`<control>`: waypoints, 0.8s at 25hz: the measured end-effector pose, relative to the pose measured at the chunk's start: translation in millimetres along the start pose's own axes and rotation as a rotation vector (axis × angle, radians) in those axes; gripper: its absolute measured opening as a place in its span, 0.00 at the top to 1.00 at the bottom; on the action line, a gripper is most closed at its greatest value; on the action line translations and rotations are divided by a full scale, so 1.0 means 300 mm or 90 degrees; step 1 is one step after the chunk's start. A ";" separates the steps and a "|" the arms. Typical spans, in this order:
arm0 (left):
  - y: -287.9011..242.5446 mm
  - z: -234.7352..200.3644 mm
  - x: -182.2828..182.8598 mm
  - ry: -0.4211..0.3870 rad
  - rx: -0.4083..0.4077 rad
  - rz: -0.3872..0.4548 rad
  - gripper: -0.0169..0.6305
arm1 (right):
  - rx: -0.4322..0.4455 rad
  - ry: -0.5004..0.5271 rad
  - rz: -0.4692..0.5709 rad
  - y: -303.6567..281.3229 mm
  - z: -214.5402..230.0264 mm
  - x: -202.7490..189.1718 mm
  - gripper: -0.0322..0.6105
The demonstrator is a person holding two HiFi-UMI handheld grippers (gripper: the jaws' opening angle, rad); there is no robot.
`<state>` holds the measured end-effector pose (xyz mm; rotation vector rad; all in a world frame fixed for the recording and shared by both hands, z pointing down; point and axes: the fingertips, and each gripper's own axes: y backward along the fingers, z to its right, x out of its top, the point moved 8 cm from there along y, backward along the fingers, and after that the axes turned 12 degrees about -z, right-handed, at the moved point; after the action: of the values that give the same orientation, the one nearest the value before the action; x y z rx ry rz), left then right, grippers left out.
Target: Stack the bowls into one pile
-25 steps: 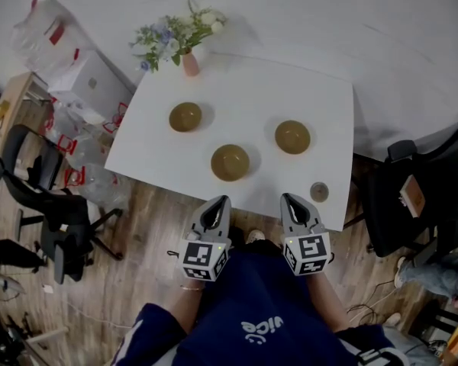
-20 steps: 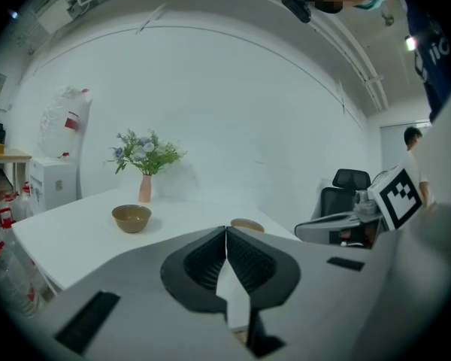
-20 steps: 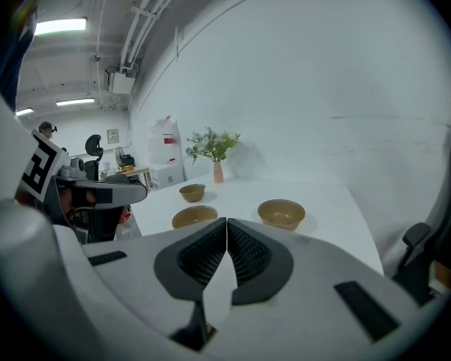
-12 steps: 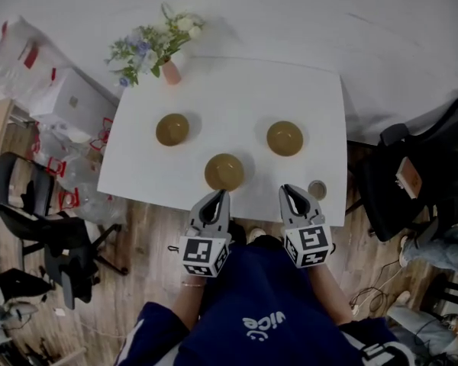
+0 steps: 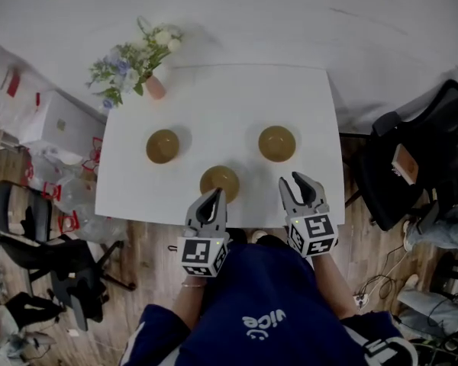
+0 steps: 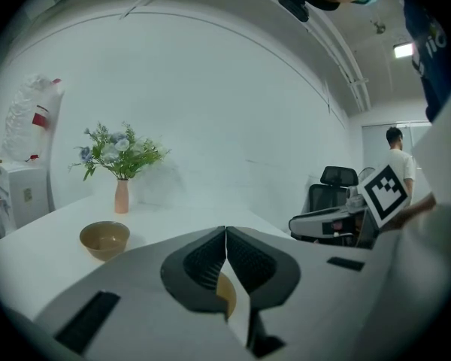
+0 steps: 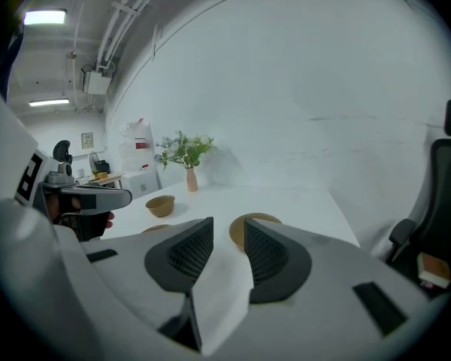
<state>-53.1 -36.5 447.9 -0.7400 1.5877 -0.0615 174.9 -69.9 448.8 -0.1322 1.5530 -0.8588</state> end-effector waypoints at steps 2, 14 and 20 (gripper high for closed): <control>-0.007 -0.009 0.011 -0.005 -0.003 0.000 0.95 | -0.015 -0.008 -0.004 -0.017 0.032 0.020 0.74; -0.029 -0.051 0.020 -0.011 -0.012 -0.011 0.95 | -0.056 -0.058 -0.069 -0.141 0.204 0.049 0.73; -0.022 -0.056 -0.002 -0.010 -0.015 -0.031 0.95 | -0.045 -0.099 -0.126 -0.243 0.282 0.034 0.73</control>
<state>-65.5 -47.8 454.4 -0.7949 1.5573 -0.0726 220.1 -164.1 489.2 -0.4005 1.4404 -0.9261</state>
